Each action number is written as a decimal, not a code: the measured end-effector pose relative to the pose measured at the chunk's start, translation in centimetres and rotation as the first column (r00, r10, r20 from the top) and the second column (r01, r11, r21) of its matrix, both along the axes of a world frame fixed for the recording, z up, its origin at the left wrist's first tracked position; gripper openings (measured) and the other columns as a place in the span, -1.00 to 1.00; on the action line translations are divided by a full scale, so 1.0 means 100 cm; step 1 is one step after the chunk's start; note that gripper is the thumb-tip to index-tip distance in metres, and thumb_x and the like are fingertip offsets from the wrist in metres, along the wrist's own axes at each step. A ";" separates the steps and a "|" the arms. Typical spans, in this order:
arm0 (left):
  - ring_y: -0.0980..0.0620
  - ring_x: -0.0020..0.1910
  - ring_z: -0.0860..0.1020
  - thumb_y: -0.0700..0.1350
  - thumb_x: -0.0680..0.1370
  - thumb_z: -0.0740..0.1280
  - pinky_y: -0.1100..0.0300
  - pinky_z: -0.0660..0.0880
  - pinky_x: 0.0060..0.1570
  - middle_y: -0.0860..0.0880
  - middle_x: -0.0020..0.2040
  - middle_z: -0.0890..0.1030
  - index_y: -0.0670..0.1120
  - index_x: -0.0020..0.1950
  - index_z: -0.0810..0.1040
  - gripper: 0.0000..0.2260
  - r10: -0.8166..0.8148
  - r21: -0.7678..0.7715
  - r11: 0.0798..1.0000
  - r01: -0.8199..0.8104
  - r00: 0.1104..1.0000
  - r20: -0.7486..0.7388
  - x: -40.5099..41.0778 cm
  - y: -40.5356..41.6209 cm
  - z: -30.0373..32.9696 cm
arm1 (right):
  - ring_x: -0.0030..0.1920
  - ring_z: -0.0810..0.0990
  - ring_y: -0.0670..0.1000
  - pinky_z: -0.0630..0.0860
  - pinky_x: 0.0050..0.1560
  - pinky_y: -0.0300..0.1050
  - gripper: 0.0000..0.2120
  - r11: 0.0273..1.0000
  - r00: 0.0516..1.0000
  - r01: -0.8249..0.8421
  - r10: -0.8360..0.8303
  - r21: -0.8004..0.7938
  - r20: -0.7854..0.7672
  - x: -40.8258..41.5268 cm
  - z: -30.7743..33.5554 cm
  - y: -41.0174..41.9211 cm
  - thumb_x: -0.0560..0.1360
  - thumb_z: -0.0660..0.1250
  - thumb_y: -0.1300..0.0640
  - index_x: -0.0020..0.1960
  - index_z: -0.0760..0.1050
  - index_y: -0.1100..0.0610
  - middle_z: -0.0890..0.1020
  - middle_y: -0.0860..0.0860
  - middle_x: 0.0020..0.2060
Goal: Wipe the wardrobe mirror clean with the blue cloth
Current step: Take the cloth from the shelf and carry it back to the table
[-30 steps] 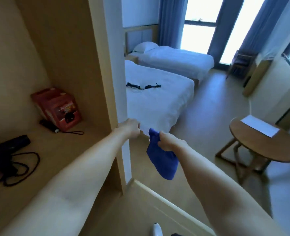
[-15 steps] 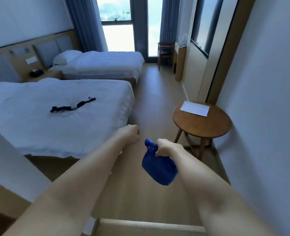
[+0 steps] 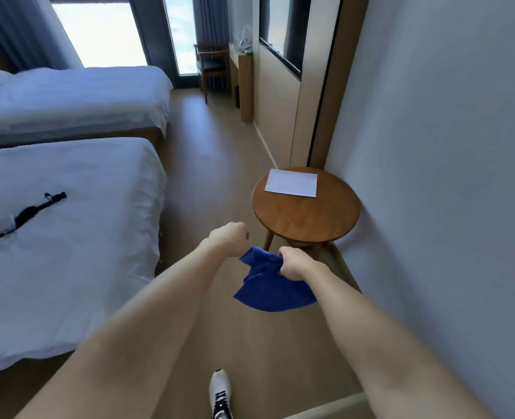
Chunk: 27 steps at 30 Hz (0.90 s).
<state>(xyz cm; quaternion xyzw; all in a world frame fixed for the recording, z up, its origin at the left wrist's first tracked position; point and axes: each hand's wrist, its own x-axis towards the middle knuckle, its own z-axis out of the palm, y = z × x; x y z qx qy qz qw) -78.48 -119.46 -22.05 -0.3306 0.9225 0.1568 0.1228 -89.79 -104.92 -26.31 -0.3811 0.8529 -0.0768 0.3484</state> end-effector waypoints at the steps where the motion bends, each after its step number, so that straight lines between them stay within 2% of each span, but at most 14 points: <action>1: -0.07 -0.10 0.58 -0.11 0.51 0.24 0.07 0.57 -0.13 -0.02 -0.07 0.59 -0.04 0.00 0.57 -0.85 -0.023 0.002 1.000 0.023 1.000 -0.003 -0.014 -0.013 -0.005 | -0.01 0.58 0.04 0.56 0.09 0.08 -0.75 1.000 1.000 0.029 -0.029 -0.004 -0.008 -0.012 -0.005 -0.010 0.52 0.25 0.19 0.18 0.43 -0.01 0.57 0.01 0.03; 4: -0.09 -0.12 0.56 -0.11 0.54 0.21 0.12 0.46 -0.21 -0.02 -0.08 0.56 -0.08 0.04 0.56 -0.83 -0.109 0.019 0.994 0.109 0.994 0.005 -0.057 -0.050 -0.015 | -0.06 0.59 0.04 0.56 0.01 0.00 -0.81 0.992 0.991 0.127 -0.127 -0.008 -0.031 -0.047 -0.010 -0.038 0.53 0.29 0.18 0.11 0.48 0.00 0.60 0.02 -0.02; 8: -0.13 -0.07 0.58 -0.11 0.53 0.20 0.12 0.44 -0.18 -0.04 -0.05 0.56 -0.08 0.07 0.56 -0.80 -0.185 0.040 0.982 0.186 0.983 -0.010 -0.111 -0.094 -0.019 | -0.13 0.59 0.06 0.51 -0.13 -0.05 -0.92 0.972 0.970 0.234 -0.233 0.012 -0.076 -0.093 -0.011 -0.072 0.51 0.31 0.16 -0.08 0.52 0.00 0.62 0.03 -0.13; 12: -0.06 -0.16 0.53 -0.14 0.60 0.18 0.12 0.45 -0.25 -0.05 -0.05 0.56 -0.11 0.10 0.55 -0.81 -0.268 0.048 0.962 0.267 0.963 0.022 -0.168 -0.127 -0.025 | -0.18 0.60 0.09 0.48 -0.21 -0.07 -0.85 0.944 0.939 0.331 -0.329 0.000 -0.100 -0.135 -0.017 -0.100 0.49 0.32 0.17 -0.24 0.45 0.00 0.61 0.05 -0.21; 15: -0.07 -0.14 0.54 -0.14 0.61 0.18 0.11 0.48 -0.20 -0.05 -0.05 0.57 -0.10 0.11 0.55 -0.82 -0.331 0.039 0.943 0.330 0.943 0.043 -0.214 -0.145 -0.033 | -0.17 0.61 0.11 0.52 -0.17 -0.04 -0.88 0.914 0.912 0.405 -0.404 -0.010 -0.066 -0.170 -0.025 -0.118 0.47 0.33 0.14 -0.24 0.47 0.03 0.62 0.06 -0.22; 19: -0.06 -0.22 0.52 -0.13 0.57 0.15 0.13 0.43 -0.28 -0.03 -0.13 0.55 -0.06 0.00 0.54 -0.82 -0.382 0.059 0.924 0.378 0.921 0.079 -0.275 -0.168 -0.054 | -0.26 0.56 0.09 0.50 -0.21 -0.06 -0.85 0.878 0.878 0.477 -0.478 -0.030 -0.025 -0.219 -0.050 -0.138 0.47 0.31 0.14 -0.27 0.44 0.05 0.57 0.04 -0.29; 22: -0.07 -0.18 0.55 -0.12 0.56 0.14 0.13 0.42 -0.31 -0.03 -0.13 0.56 -0.05 -0.02 0.54 -0.82 -0.409 0.060 0.913 0.404 0.904 0.124 -0.328 -0.191 -0.080 | -0.21 0.61 0.11 0.54 -0.19 -0.03 -0.93 0.857 0.857 0.515 -0.514 -0.016 0.024 -0.264 -0.077 -0.154 0.48 0.28 0.16 -0.18 0.50 0.09 0.61 0.07 -0.24; 27: -0.02 -0.25 0.51 -0.15 0.58 0.16 0.18 0.36 -0.38 -0.03 -0.14 0.57 -0.07 -0.08 0.53 -0.83 -0.462 0.045 0.885 0.464 0.858 0.226 -0.423 -0.217 -0.122 | -0.21 0.60 0.06 0.56 -0.17 -0.01 -0.87 0.785 0.785 0.618 -0.614 -0.048 0.085 -0.341 -0.125 -0.175 0.52 0.18 0.18 -0.12 0.50 0.09 0.61 0.03 -0.23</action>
